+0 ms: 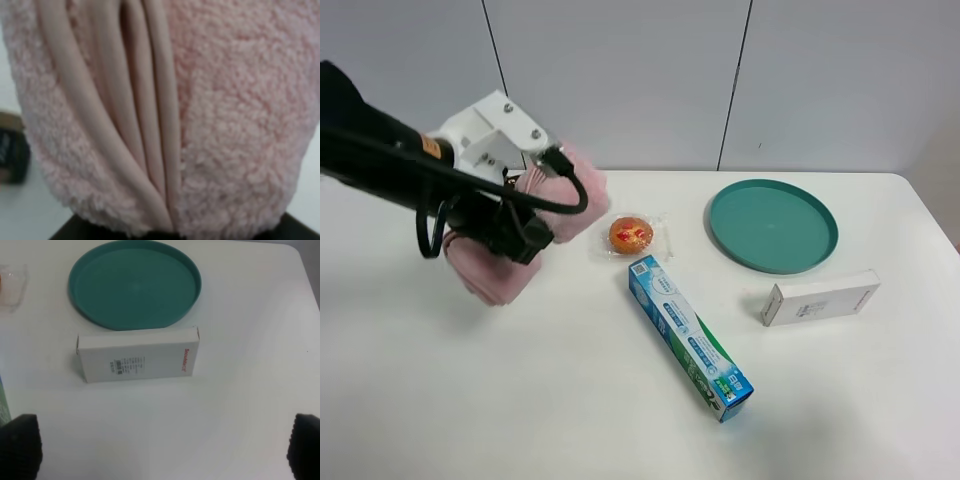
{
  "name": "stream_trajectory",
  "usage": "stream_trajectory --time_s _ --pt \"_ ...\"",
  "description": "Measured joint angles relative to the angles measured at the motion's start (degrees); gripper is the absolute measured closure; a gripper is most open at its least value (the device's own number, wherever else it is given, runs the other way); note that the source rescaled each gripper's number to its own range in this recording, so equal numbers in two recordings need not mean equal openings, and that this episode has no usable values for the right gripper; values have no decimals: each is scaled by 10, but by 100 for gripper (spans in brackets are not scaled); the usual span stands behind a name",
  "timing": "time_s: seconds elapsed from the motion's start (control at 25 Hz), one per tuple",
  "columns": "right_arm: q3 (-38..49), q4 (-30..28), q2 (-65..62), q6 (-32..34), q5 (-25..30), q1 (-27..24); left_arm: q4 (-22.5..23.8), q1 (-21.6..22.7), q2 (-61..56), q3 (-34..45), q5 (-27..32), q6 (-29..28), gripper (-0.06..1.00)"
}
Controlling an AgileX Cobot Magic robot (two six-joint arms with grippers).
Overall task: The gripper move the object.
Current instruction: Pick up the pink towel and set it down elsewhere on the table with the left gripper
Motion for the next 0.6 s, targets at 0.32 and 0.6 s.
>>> stream_trajectory --time_s 0.32,0.6 --pt "0 0 0 0 0 0 36 -1 114 -145 73 179 94" --pt "0 0 0 0 0 0 77 -1 213 -253 80 257 94"
